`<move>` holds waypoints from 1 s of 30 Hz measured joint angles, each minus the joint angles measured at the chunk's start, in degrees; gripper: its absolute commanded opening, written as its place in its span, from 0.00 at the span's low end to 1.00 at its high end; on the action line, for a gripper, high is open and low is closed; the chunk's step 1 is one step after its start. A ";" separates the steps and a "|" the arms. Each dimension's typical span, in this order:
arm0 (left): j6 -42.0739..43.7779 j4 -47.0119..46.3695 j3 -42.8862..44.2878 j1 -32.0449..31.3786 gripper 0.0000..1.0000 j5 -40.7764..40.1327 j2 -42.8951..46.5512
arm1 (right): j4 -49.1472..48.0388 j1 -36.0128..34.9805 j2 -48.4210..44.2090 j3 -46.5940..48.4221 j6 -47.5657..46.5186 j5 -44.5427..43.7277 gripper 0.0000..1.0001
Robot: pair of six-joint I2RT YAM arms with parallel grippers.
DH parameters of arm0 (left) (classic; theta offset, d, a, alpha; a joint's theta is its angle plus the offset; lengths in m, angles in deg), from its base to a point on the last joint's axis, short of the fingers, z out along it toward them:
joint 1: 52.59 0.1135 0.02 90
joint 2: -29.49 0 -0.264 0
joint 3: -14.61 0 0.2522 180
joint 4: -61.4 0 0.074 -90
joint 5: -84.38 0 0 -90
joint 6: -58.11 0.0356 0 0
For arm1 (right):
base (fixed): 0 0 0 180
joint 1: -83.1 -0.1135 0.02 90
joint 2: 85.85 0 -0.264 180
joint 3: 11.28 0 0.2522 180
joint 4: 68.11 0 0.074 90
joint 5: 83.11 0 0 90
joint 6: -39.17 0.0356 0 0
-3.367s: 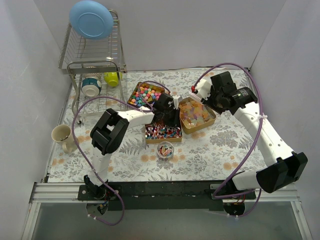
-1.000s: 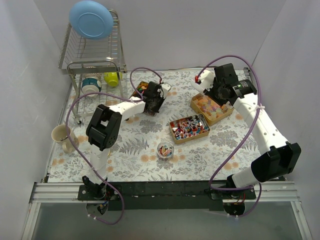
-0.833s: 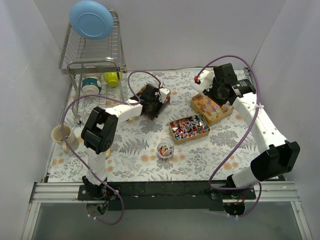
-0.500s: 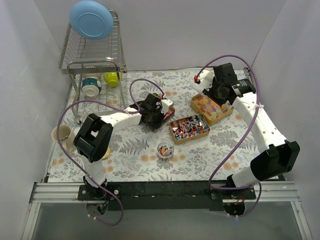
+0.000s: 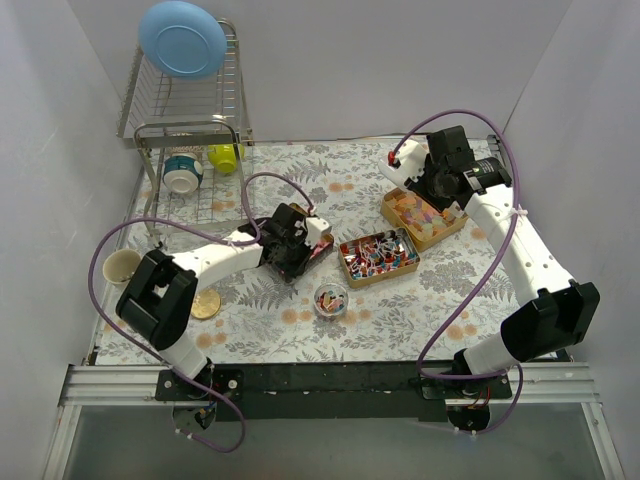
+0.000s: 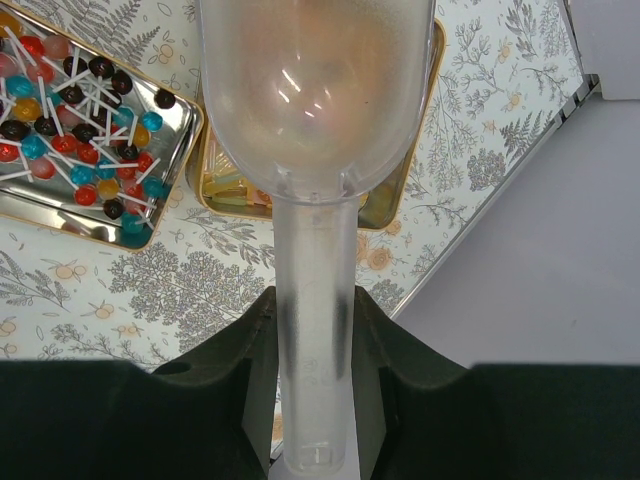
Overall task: Pack the candies
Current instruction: Move the storage box to the center of the board.
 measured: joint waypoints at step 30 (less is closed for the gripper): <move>26.08 0.66 2.78 -6.45 0.19 9.86 -3.89 | 1.25 0.00 0.00 0.55 -0.20 1.27 0.01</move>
